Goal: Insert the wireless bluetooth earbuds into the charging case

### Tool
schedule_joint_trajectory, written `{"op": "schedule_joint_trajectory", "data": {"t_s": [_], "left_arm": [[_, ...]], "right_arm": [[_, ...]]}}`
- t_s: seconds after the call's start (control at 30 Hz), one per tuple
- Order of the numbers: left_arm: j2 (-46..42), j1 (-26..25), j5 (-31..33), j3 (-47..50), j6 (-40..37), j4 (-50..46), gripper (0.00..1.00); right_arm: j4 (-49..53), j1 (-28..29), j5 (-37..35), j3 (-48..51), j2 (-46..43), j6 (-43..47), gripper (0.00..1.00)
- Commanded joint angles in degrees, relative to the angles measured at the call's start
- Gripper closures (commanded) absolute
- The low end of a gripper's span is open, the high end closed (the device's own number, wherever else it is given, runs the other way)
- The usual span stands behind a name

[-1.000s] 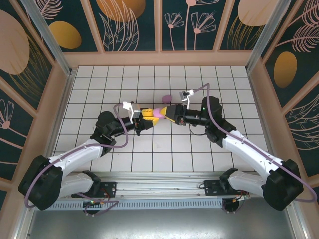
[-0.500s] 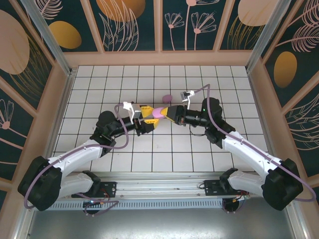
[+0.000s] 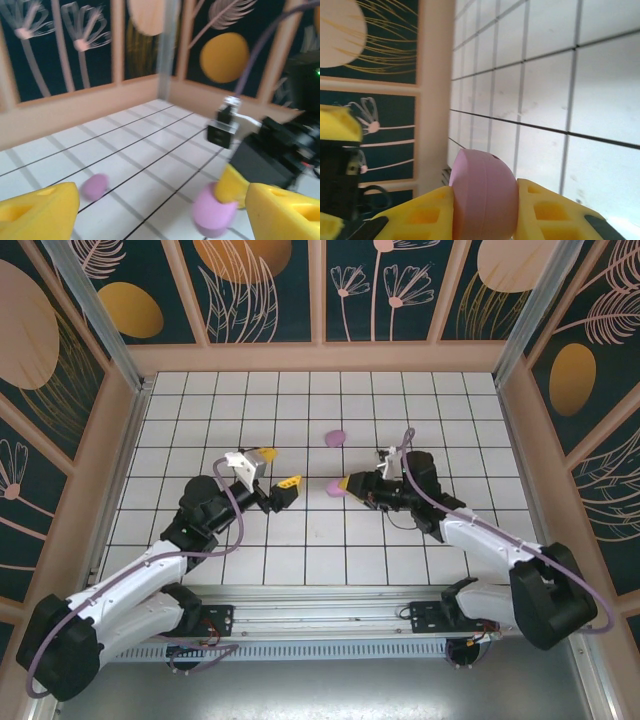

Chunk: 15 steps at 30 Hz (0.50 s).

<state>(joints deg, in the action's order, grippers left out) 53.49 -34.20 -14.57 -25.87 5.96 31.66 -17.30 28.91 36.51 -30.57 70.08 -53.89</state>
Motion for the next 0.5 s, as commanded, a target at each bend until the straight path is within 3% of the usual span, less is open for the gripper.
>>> {"op": "schedule_joint_trajectory", "data": {"t_s": [0.0,0.3,0.47], "left_arm": [[-1.5,0.1,11.0,-0.1,-1.8,-8.9,0.15],[-1.2,0.1,12.8,2.7,2.1,-7.6,0.15],[-1.3,0.1,13.5,3.2,2.4,-7.8,0.15]], "right_arm": [[-6.3,0.1,-0.3,2.2,3.5,1.3,0.78],[-17.8,1.5,1.5,1.5,18.6,-1.8,0.78],[-12.4,2.1,-1.0,-4.5,24.8,1.5,0.78]]}}
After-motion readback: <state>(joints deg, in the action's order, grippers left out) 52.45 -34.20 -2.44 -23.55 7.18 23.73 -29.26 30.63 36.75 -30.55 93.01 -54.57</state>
